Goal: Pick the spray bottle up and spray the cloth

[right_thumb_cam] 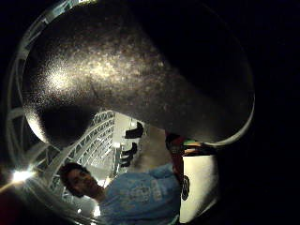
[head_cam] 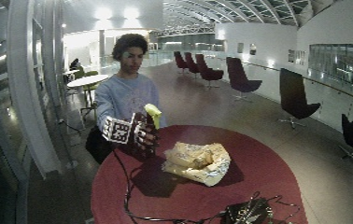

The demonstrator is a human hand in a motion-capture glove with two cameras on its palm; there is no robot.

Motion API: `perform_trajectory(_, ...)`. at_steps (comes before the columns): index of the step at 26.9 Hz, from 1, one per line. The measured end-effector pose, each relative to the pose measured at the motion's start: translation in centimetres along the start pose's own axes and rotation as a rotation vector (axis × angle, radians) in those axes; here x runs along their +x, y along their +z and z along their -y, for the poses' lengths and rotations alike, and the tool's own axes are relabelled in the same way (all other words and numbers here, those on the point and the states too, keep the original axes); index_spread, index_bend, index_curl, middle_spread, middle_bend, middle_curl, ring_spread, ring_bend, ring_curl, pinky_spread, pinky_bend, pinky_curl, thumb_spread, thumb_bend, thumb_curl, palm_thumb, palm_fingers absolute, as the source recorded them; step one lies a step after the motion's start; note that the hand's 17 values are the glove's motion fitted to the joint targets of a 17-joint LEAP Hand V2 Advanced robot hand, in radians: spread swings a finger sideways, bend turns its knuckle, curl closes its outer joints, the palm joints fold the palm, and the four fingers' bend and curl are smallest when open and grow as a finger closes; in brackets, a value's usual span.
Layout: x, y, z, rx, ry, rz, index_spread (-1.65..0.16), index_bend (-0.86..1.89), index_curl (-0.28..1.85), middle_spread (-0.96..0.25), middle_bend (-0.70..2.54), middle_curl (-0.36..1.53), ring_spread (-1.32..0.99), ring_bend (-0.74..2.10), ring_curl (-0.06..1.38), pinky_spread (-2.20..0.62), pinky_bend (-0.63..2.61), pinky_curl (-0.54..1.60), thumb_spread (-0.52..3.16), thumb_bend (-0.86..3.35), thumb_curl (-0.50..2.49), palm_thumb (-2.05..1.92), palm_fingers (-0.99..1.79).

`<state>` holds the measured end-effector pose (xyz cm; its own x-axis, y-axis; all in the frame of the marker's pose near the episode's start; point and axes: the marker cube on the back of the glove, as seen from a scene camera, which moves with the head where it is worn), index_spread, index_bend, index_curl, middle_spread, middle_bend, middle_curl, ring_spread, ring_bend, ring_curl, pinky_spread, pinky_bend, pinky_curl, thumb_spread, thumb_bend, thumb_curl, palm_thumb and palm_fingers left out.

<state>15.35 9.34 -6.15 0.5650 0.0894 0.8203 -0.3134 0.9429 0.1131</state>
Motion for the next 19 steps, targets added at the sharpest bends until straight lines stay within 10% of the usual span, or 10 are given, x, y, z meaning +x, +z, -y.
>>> perform_trajectory(19, -2.6, 1.4, 3.9, -0.394, 0.232, -0.056, -0.23, 0.14, 0.42, -0.07, 0.38, 0.47, -0.03, 0.48, 0.39, 0.27, 0.17, 0.25, 0.79, -0.03, 0.58, 0.90, 1.09)
